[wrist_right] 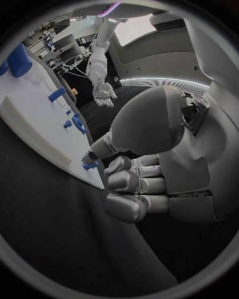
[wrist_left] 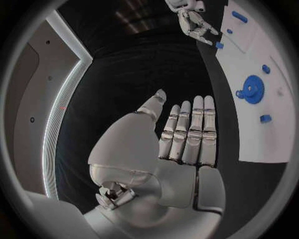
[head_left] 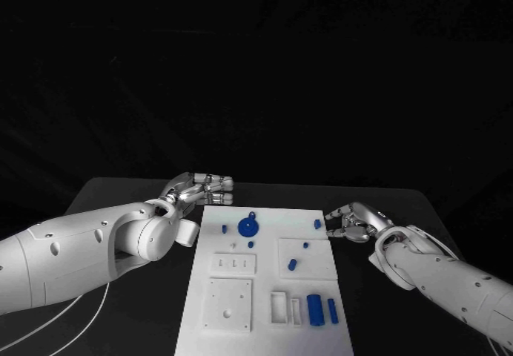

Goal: Assemble the parts on the task board

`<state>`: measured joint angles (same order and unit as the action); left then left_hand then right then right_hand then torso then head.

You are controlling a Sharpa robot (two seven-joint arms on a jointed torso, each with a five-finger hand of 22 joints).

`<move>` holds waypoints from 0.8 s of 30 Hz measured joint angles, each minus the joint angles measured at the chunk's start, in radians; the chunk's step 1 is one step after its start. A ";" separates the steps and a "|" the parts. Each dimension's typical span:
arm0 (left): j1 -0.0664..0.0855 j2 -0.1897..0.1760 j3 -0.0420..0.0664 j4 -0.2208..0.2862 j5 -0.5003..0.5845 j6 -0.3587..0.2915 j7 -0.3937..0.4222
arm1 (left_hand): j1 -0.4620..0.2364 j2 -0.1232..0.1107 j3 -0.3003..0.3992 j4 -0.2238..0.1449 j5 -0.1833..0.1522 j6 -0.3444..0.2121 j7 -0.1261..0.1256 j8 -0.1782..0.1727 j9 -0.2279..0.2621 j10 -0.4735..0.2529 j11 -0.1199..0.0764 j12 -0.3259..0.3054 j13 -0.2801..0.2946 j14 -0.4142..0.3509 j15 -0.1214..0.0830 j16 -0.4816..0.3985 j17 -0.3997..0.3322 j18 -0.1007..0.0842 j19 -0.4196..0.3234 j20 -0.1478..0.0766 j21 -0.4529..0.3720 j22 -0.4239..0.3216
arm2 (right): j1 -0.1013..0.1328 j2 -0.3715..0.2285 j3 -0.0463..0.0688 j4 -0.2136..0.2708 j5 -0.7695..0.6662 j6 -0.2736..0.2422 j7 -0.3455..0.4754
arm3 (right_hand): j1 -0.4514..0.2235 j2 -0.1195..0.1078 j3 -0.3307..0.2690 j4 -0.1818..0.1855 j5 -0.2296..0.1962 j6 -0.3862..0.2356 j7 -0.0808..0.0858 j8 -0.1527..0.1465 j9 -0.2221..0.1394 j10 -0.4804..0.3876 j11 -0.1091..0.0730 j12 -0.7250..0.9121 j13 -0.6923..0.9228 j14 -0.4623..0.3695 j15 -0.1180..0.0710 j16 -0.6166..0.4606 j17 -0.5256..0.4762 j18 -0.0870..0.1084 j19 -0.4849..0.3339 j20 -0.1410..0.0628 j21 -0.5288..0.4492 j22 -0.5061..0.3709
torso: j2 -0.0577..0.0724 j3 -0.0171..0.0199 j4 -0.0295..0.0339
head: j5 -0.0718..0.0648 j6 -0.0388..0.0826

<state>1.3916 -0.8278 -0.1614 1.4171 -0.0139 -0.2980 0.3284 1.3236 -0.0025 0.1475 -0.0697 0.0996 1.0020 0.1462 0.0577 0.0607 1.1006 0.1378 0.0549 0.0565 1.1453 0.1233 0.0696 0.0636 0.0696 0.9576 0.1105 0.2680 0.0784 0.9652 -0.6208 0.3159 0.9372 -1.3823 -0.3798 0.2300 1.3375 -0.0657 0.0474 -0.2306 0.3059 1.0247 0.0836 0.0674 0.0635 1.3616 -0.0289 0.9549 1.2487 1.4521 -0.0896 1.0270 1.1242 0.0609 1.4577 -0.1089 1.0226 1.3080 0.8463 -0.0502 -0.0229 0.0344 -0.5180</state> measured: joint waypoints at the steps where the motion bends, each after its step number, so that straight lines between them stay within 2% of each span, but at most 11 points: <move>1: -0.001 0.000 0.000 -0.001 0.000 0.001 0.000 | 0.000 0.000 0.000 0.000 0.000 0.000 0.000 0.000 0.000 0.000 0.000 0.000 0.000 0.000 0.000 0.000 0.000 0.000 0.000 0.000 0.000 0.000 | -0.001 0.005 0.000 -0.006 0.004 -0.004 0.002 | -0.003 0.003 0.000 0.000 0.000 0.000 0.000 0.000 0.000 0.000 0.000 0.000 0.001 0.000 0.000 0.000 0.001 0.000 0.000 0.000 0.002 0.000 | 0.001 0.0012 0.0011 | 0.000 0.000; 7: -0.003 0.002 0.000 -0.005 0.001 0.005 0.001 | 0.000 0.000 0.000 0.000 0.000 0.000 0.000 0.000 0.000 0.000 0.000 0.000 0.000 0.000 0.000 0.000 0.000 0.000 0.000 0.000 0.000 0.000 | -0.003 0.028 0.000 -0.038 0.030 -0.039 0.009 | -0.011 0.011 0.000 0.000 0.000 0.000 0.000 0.000 0.000 0.004 0.004 0.004 0.004 0.000 0.000 0.005 0.005 0.000 0.000 0.000 0.006 0.000 | 0.006 0.0069 0.0051 | -0.001 0.002; 13: -0.004 0.003 0.000 -0.006 0.001 0.009 0.001 | 0.000 0.000 0.000 0.000 0.000 0.000 0.000 0.000 0.000 0.000 0.000 0.000 0.000 0.000 0.000 0.000 0.000 0.000 0.000 0.000 0.000 0.000 | -0.004 0.041 0.000 -0.061 0.051 -0.064 0.007 | -0.011 0.010 -0.003 0.003 0.000 -0.007 0.007 0.000 0.000 0.004 0.004 0.004 0.004 0.000 0.000 0.005 0.006 0.000 0.000 0.000 0.006 0.000 | 0.008 0.0102 0.0058 | -0.002 0.003; 20: -0.004 0.008 0.000 -0.007 0.001 0.010 0.000 | 0.000 0.000 0.000 0.000 0.000 0.000 0.000 0.000 0.000 0.000 0.000 0.000 0.000 0.000 0.000 0.000 0.000 0.000 0.000 0.000 0.000 -0.001 | -0.004 0.058 0.000 -0.084 0.065 -0.069 0.002 | -0.017 0.012 -0.006 0.006 -0.015 -0.013 0.013 0.000 0.000 0.004 0.004 0.004 0.004 0.000 0.000 0.005 0.006 0.000 0.000 0.000 0.006 0.000 | 0.009 0.0107 0.0058 | -0.001 0.003; 24: -0.004 0.011 0.000 -0.009 0.001 0.011 -0.001 | 0.000 0.000 0.000 0.000 0.000 0.000 0.000 0.000 0.000 0.000 0.000 0.000 0.000 0.000 0.000 0.000 0.000 0.000 0.000 0.000 0.000 -0.001 | -0.002 0.063 0.000 -0.091 0.069 -0.066 0.000 | -0.017 0.012 -0.006 0.006 -0.015 -0.013 0.013 0.000 0.000 0.004 0.004 0.004 0.004 0.000 0.000 0.005 0.006 0.000 0.000 0.000 0.006 0.000 | 0.009 0.0094 0.0070 | -0.002 0.003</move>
<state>1.3877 -0.8164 -0.1613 1.4080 -0.0132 -0.2873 0.3275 1.3237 -0.0025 0.1475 -0.0697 0.0996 1.0020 0.1462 0.0577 0.0607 1.1006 0.1378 0.0549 0.0566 1.1453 0.1233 0.0696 0.0636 0.0695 0.9576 0.1105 0.2680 0.0776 0.9634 -0.5577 0.3161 0.8466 -1.3136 -0.4459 0.2297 1.3202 -0.0541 0.0416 -0.2247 0.2904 1.0117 0.0966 0.0674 0.0636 1.3654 -0.0250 0.9592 1.2529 1.4520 -0.0893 1.0318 1.1303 0.0608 1.4577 -0.1088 1.0283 1.3077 0.8548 -0.0408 -0.0159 0.0323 -0.5147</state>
